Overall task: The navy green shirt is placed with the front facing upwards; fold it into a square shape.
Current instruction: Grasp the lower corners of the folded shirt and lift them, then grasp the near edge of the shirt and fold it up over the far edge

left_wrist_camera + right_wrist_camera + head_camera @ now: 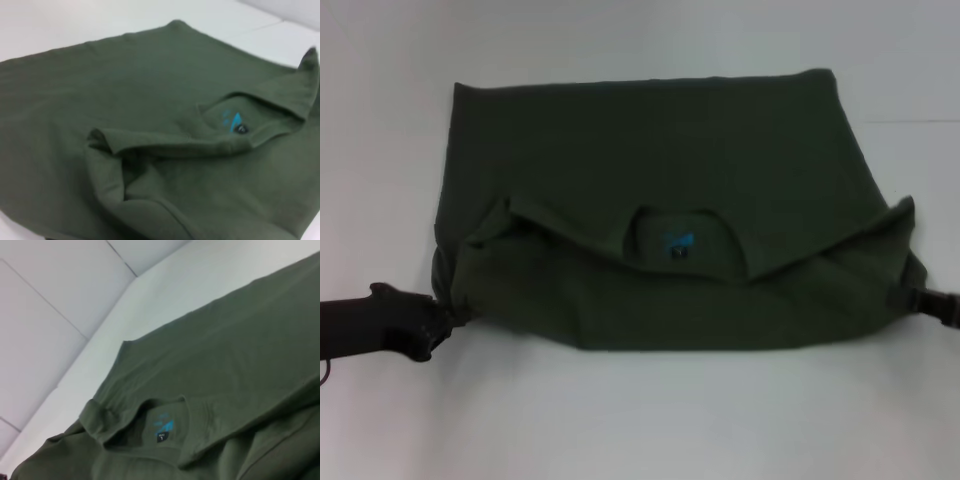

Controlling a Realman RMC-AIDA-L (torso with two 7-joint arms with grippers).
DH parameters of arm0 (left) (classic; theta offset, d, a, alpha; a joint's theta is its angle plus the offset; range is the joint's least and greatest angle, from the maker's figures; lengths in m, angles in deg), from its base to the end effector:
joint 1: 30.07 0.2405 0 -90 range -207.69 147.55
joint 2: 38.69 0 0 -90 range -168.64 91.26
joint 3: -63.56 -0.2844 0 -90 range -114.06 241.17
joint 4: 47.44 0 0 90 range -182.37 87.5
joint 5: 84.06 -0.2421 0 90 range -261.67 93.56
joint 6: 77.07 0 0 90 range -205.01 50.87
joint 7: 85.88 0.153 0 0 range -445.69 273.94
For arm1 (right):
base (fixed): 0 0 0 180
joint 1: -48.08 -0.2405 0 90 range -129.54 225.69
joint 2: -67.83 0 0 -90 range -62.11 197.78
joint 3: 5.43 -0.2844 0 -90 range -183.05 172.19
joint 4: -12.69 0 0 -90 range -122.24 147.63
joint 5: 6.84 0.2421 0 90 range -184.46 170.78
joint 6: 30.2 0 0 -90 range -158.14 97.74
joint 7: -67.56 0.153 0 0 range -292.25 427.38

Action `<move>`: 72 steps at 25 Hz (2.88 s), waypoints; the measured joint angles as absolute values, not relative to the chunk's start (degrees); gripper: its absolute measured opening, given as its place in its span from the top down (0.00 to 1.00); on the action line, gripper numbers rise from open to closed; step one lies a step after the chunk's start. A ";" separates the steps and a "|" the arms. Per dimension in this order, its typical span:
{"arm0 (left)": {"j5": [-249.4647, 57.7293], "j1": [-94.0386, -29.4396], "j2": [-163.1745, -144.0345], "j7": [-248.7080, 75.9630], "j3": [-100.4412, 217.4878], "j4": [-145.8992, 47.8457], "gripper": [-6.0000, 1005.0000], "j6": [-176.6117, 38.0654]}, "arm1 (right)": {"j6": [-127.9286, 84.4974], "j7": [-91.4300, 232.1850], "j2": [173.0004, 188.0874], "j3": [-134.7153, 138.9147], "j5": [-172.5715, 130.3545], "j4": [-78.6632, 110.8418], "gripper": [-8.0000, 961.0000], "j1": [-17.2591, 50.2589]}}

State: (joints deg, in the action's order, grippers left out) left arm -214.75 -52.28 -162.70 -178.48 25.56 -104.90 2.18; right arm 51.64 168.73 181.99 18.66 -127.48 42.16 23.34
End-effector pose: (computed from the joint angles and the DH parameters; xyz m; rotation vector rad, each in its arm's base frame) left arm -0.3539 0.3582 0.0102 -2.4877 -0.8418 -0.2315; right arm 0.3985 0.3427 0.0182 -2.1997 1.4440 0.7410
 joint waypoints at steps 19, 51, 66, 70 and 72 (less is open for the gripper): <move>-214.74 -50.40 -162.04 -184.11 35.42 -107.30 0.98 29.05 | 71.64 157.71 180.63 18.92 -127.97 44.64 0.88 35.82; -216.18 -63.52 -157.77 -189.22 43.45 -98.90 0.98 18.11 | 70.48 156.02 177.62 5.18 -131.40 45.56 0.84 24.95; -215.78 -74.77 -158.47 -188.82 35.99 -89.10 0.98 -19.14 | 36.81 155.11 179.93 6.87 -131.24 38.88 0.82 10.52; -215.76 -75.18 -158.72 -188.95 33.01 -88.70 0.98 -21.91 | 33.64 154.45 180.65 7.84 -131.22 38.51 0.82 8.46; -215.75 -75.18 -158.75 -189.05 32.75 -88.78 0.97 -22.22 | 33.10 154.53 180.66 8.17 -131.21 38.61 0.82 7.83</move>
